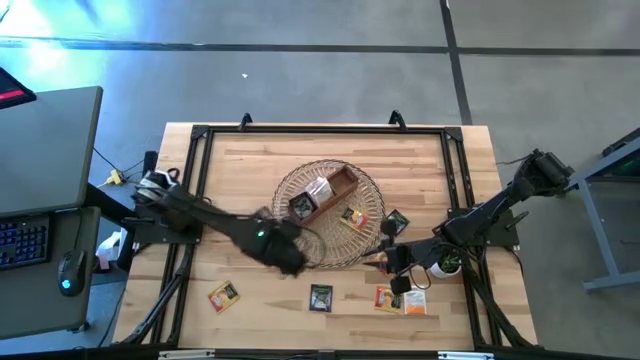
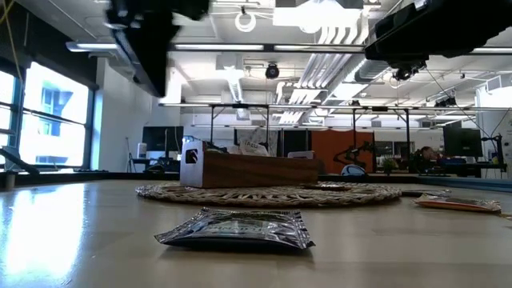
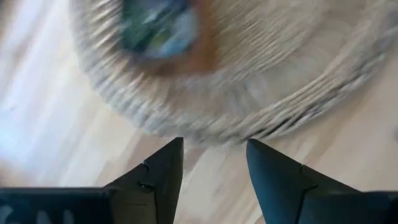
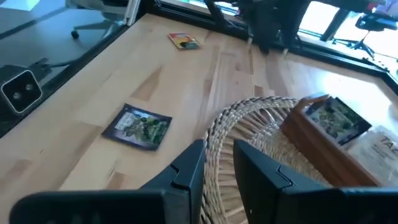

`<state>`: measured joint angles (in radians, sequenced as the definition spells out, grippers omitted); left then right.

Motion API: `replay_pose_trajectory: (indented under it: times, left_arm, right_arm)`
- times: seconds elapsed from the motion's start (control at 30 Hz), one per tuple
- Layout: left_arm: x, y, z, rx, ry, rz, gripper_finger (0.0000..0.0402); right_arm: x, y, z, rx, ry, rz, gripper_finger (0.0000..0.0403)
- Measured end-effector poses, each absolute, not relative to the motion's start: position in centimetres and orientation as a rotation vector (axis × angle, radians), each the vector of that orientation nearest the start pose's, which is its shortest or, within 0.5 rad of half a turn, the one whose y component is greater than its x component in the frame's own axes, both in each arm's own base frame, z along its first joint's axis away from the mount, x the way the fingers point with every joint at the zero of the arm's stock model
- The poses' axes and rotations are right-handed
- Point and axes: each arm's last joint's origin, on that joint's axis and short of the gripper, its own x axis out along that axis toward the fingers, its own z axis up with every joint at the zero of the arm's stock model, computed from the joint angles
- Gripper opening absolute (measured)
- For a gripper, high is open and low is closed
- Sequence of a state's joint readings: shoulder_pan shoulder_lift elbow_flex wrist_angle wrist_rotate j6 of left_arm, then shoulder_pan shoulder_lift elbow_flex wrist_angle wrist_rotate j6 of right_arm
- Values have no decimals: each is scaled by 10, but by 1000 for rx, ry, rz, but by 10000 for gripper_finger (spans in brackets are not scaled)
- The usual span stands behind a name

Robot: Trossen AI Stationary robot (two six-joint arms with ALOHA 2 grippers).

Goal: Pick & Place Tea
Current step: Put the white tea bag into the middle section of the brown wooden organizer

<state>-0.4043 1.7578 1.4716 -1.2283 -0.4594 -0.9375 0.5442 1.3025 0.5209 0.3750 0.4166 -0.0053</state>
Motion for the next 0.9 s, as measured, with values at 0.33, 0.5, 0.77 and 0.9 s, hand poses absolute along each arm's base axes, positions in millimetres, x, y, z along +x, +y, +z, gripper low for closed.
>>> replay_pose_trajectory:
  times: [0.33, 0.5, 0.77, 0.9]
  left_arm:
    - [228, -124, 316, -180, 966, 787, 172]
    - [206, -118, 319, -180, 793, 806, 172]
    - [190, -108, 273, -266, 779, 921, 172]
    - [190, -109, 249, -323, 798, 915, 172]
  right_arm:
    - [237, 114, 210, -94, 285, 171, 83]
    - [256, 121, 234, -121, 518, 153, 83]
    - [264, 154, 225, 9, 1181, 290, 83]
    - [253, 169, 205, 36, 1383, 294, 83]
